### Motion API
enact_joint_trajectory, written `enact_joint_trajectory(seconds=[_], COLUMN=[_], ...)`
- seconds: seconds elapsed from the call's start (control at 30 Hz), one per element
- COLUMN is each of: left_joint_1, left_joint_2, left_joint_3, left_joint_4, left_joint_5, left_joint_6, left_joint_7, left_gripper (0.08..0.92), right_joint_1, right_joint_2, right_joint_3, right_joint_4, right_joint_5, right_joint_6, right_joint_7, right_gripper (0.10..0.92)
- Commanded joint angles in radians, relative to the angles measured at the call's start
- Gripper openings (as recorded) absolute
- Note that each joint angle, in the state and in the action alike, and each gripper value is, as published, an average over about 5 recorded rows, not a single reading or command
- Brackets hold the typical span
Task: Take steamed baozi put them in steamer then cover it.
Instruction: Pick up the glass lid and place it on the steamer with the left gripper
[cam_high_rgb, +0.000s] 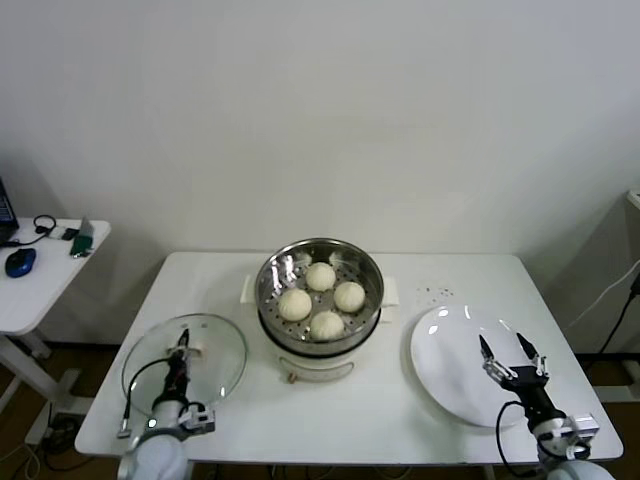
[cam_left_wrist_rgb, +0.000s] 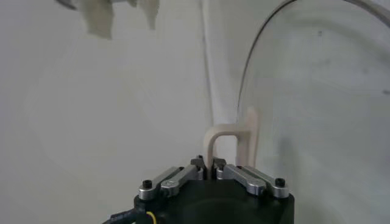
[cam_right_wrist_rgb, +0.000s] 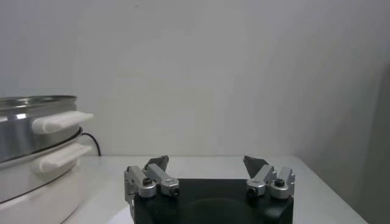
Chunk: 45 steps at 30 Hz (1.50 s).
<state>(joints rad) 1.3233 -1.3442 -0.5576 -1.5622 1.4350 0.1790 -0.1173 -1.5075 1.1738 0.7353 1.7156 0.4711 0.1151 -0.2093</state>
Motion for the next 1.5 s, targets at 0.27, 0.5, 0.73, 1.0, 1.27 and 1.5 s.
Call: enact_joint_trajectory(seconds=[0.27,0.5,0.73,1.0,1.27,1.5], left_joint_1=[0.213,0.260,0.169,-0.109,-0.354,-0.446], left_joint_2=[0.088,0.158,0.249,0.291,0.149,0.018], left_joint_3=[-0.033,-0.030,0.051,0.345,0.601,0.720], left_joint_4=[-0.451,-0.640,-0.658,-0.627,-0.488,-0.378], left_joint_5=[-0.122,-0.180,-0.206,-0.146,-0.064,-0.050], left_joint_6=[0.171,0.288,0.362,0.485,0.564,0.605], left_joint_7=[0.008,0.075,0.089,0.261,0.379,0.405], left_gripper=[0.151,0.151,0.151,0.151,0.151,0.151], right_joint_1=[0.052,0.095,0.136,0.161,0.162,0.159], right_joint_2=[-0.027,-0.055,-0.069,-0.050,-0.032,-0.025], right_joint_3=[-0.021,-0.054,-0.099,-0.129,-0.118,-0.102], right_joint_4=[-0.049,-0.077,-0.100,-0.113,-0.131,-0.141], right_joint_5=[-0.019,-0.043,-0.070,-0.115,-0.138,-0.143], right_joint_6=[0.002,0.000,-0.001,0.000,0.006,0.013], right_joint_7=[-0.001,0.010,0.020,0.031,0.036,0.033], right_gripper=[0.823,0.823,0.823,0.823,0.823,0.823])
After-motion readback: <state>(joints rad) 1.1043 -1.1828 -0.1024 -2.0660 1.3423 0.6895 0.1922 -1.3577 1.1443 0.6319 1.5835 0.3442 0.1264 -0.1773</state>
